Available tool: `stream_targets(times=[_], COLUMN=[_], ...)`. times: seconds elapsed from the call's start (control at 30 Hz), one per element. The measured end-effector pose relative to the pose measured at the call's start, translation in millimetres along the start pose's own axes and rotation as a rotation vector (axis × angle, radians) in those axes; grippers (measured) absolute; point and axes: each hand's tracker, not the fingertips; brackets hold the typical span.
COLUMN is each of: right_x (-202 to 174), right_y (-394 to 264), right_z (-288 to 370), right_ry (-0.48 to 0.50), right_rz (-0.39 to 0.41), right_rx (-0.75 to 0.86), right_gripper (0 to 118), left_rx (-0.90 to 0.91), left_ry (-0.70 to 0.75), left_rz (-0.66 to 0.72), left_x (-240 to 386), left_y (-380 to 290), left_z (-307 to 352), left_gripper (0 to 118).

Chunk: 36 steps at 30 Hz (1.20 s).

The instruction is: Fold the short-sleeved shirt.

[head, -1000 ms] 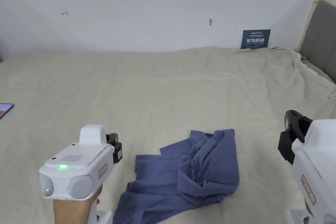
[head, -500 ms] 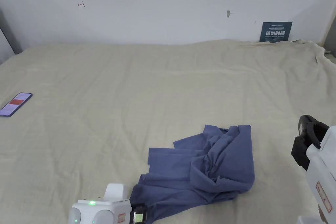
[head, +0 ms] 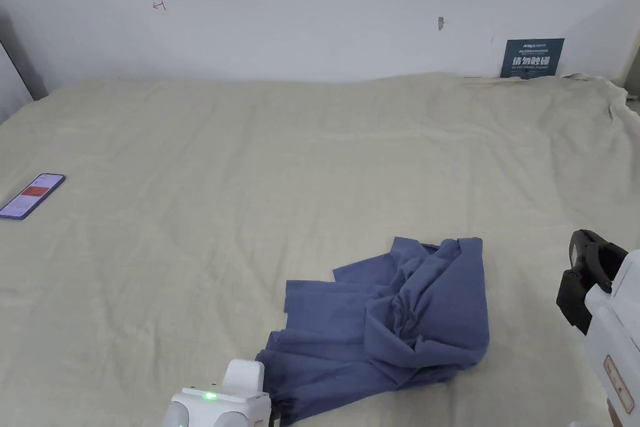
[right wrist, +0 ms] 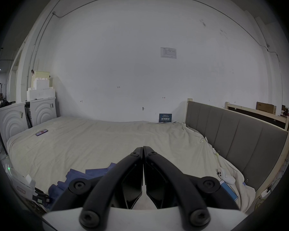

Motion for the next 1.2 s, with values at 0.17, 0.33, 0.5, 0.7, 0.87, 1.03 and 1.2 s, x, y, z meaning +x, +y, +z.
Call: stream_targets(times=[0.17,0.33,0.5,0.7,0.87,1.03,1.2], right_x=[6,8,1,-13,-30,-33,-35], right_y=[0,1,-15,-55,-85,-115,-108], right_z=[-22,-83,-173,-272,-322,-352,-324], right_ry=[0.007,0.048,0.124,0.097,0.066,0.014,0.057], right_rz=[-0.005,0.028,0.036,-0.026,-0.035,-0.029,-0.068], right_rx=[-0.020,-0.118,-0.315,-0.587,-0.766,-0.860,-0.834], right_gripper=[0,0,47,89,88,56,5], left_rx=[0.095,0.220,0.265,0.275,0.267,0.255,0.257], left_ry=[-0.088,-0.130,-0.165,-0.190,-0.206,-0.217,-0.220], left_rz=[0.053,0.092,0.097,0.076,0.081,0.116,0.124], left_x=[-13,-24,-35,-34,-39,-47,-47], left_y=[9,31,44,47,47,46,47], left_z=[24,68,73,72,68,64,65], left_gripper=[1,1,1,1,1,1,1])
